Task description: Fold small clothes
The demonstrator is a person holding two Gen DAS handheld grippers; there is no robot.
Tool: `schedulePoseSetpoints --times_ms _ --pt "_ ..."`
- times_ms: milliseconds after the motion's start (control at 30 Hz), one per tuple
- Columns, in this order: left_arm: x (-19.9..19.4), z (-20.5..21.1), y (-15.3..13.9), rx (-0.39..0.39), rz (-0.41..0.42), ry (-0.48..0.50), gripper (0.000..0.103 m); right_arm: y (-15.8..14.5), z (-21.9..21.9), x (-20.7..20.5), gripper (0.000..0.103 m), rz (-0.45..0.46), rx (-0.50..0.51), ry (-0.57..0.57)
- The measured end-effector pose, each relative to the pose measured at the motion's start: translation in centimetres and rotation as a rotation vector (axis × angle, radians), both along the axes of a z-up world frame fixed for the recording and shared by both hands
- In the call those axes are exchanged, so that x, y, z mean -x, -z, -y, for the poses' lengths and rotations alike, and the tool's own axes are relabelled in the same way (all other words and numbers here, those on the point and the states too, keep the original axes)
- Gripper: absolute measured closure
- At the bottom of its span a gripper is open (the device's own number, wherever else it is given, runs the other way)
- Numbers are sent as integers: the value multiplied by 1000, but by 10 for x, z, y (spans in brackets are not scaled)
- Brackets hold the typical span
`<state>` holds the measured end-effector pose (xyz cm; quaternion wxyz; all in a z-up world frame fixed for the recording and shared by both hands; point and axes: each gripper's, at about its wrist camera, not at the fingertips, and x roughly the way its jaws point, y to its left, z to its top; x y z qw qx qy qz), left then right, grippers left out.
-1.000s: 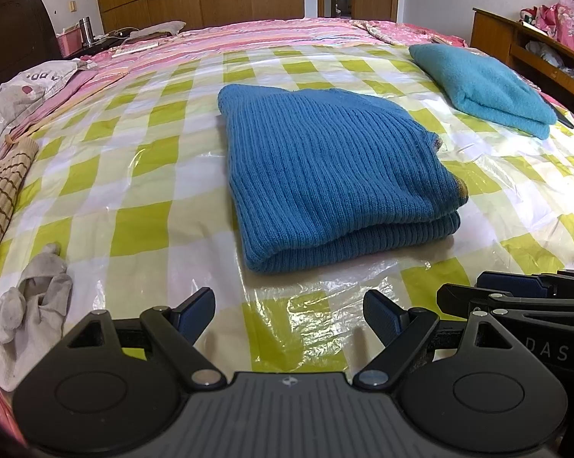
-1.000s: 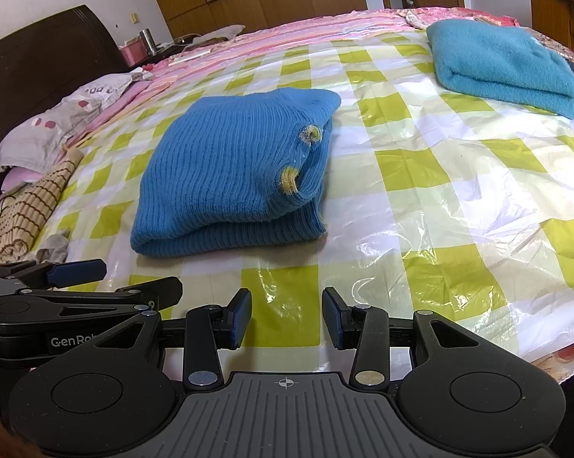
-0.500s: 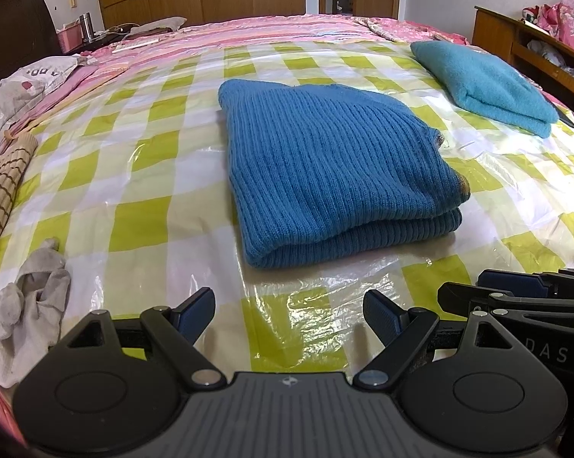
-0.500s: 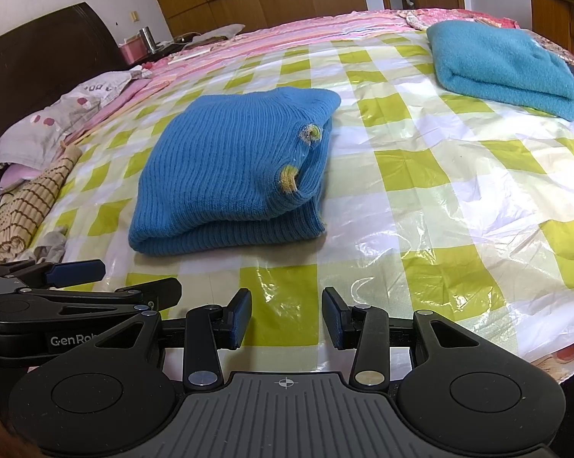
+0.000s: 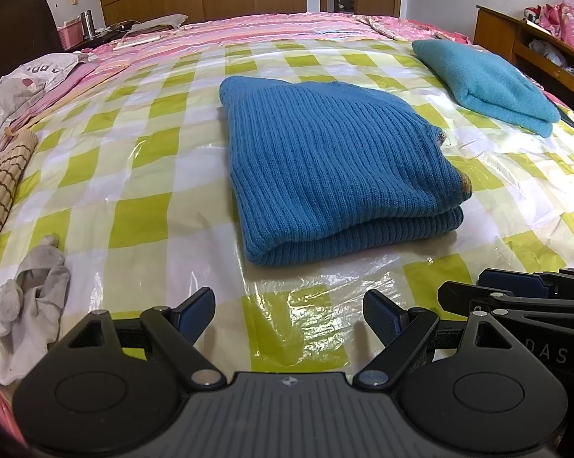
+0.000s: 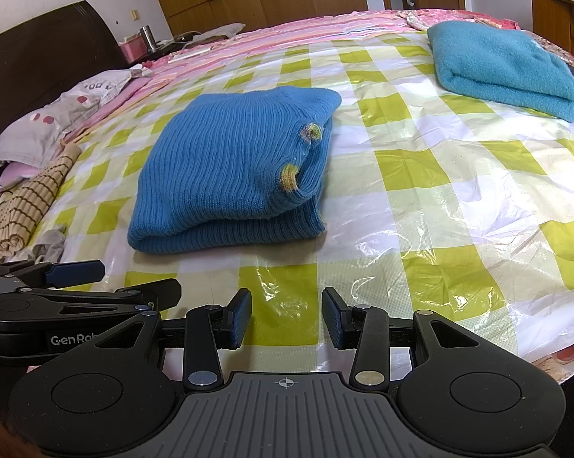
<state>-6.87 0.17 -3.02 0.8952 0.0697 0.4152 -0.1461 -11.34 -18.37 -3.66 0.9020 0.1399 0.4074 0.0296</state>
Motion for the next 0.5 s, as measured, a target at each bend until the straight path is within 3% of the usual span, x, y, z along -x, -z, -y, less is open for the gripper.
schedulePoseSetpoints --times_ms 500 --pt "-1 0 2 -3 -11 -4 14 0 -1 0 62 0 1 0"
